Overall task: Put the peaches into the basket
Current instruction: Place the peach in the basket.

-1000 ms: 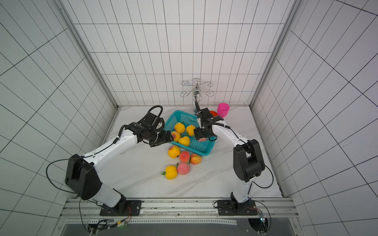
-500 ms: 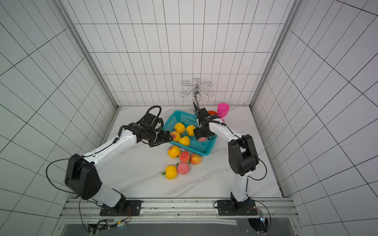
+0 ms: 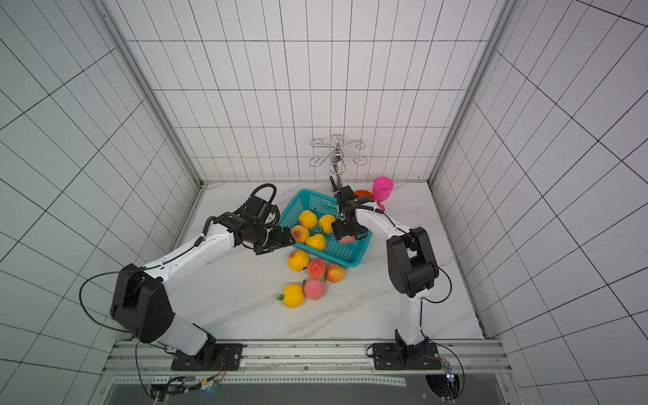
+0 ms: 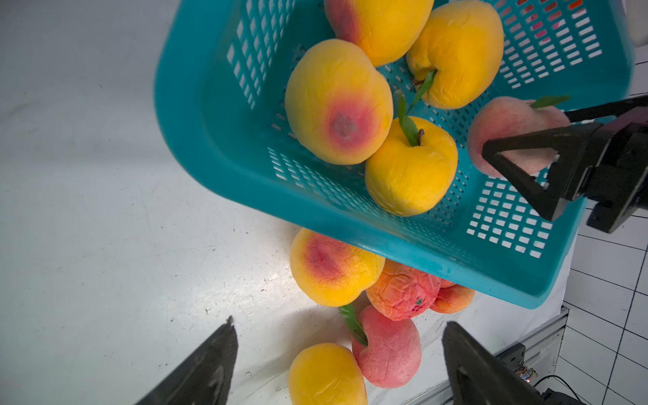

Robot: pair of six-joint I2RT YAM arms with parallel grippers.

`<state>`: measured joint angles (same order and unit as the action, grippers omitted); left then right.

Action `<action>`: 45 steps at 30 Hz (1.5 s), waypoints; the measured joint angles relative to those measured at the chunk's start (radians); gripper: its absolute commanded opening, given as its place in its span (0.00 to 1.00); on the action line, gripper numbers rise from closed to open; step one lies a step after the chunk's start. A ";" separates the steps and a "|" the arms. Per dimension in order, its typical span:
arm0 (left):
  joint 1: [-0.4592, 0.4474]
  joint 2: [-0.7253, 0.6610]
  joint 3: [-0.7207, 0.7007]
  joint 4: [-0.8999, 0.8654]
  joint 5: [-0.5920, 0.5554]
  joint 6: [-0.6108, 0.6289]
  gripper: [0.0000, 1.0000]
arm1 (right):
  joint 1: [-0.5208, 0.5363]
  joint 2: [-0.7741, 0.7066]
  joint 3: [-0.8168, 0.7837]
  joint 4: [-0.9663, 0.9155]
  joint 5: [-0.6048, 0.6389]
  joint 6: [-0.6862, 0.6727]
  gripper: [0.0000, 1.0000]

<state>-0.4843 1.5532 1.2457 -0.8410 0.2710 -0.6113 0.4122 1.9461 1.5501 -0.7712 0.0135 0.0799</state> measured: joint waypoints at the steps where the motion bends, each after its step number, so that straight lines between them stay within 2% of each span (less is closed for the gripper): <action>1: 0.000 0.000 -0.001 0.000 0.000 0.000 0.90 | 0.000 0.000 0.003 0.000 0.000 0.000 0.81; 21: 0.001 -0.045 -0.047 0.012 0.000 -0.005 0.90 | 0.000 0.034 0.026 -0.003 -0.004 0.001 0.81; 45: 0.001 -0.076 -0.113 0.060 0.016 -0.034 0.90 | 0.001 0.050 0.028 -0.003 -0.006 -0.010 0.93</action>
<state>-0.4831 1.4773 1.1332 -0.7807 0.2867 -0.6453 0.4129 1.9965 1.5780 -0.7746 0.0074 0.0704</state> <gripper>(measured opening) 0.900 0.924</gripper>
